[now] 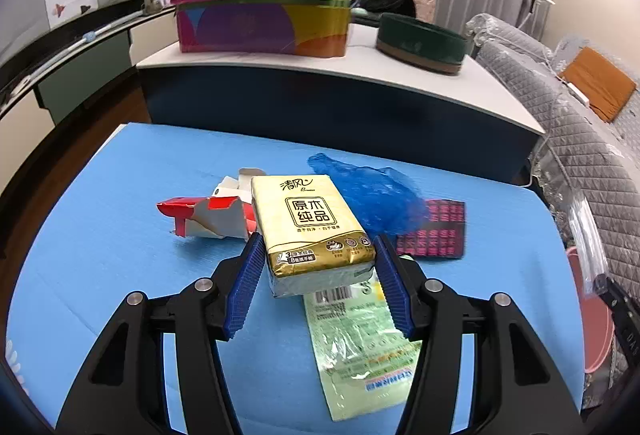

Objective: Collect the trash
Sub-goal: 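Grasp the clear straws with the right gripper while the left grasps the yellow tissue pack, then carry both items over the pink bin and open both grippers to drop them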

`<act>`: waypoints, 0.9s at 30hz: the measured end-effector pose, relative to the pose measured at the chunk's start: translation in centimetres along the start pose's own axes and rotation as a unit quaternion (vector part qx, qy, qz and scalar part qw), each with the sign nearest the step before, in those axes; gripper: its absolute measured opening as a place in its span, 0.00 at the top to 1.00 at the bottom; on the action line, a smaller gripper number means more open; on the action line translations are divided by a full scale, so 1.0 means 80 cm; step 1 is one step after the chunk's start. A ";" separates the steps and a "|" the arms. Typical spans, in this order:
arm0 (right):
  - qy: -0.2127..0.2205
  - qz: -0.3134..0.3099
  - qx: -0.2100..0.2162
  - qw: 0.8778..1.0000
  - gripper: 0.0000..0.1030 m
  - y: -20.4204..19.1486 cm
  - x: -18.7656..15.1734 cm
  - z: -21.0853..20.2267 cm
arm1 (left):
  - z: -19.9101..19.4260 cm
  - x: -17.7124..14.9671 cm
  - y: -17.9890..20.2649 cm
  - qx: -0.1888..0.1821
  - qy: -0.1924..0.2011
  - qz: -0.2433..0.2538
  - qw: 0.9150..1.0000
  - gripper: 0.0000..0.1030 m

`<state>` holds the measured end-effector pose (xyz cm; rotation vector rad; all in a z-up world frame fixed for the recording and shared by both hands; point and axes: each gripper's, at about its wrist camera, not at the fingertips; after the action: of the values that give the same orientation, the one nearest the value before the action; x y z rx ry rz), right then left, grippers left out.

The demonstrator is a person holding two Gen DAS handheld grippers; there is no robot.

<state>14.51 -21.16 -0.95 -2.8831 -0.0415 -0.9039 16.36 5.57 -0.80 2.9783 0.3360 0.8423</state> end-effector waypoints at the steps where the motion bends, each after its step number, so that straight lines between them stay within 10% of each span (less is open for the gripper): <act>1: 0.004 0.000 -0.002 1.000 0.95 0.001 -0.001 -0.006 | -0.004 -0.002 0.002 -0.003 0.003 0.003 1.000 0.47; 27: 0.041 0.036 -0.042 0.998 0.95 0.075 -0.033 -0.082 | -0.062 -0.049 0.086 -0.073 0.063 0.084 0.992 0.47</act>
<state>8.98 -27.84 2.21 -2.8982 0.1093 -1.0328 11.87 -2.13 1.95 2.8536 0.0220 1.0263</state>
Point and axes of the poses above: each gripper's, at about its wrist camera, not at the fingertips, and z roughly the way its jaws point, y to its right, x to its top, and after that the axes turned 15 degrees about -y, right-handed
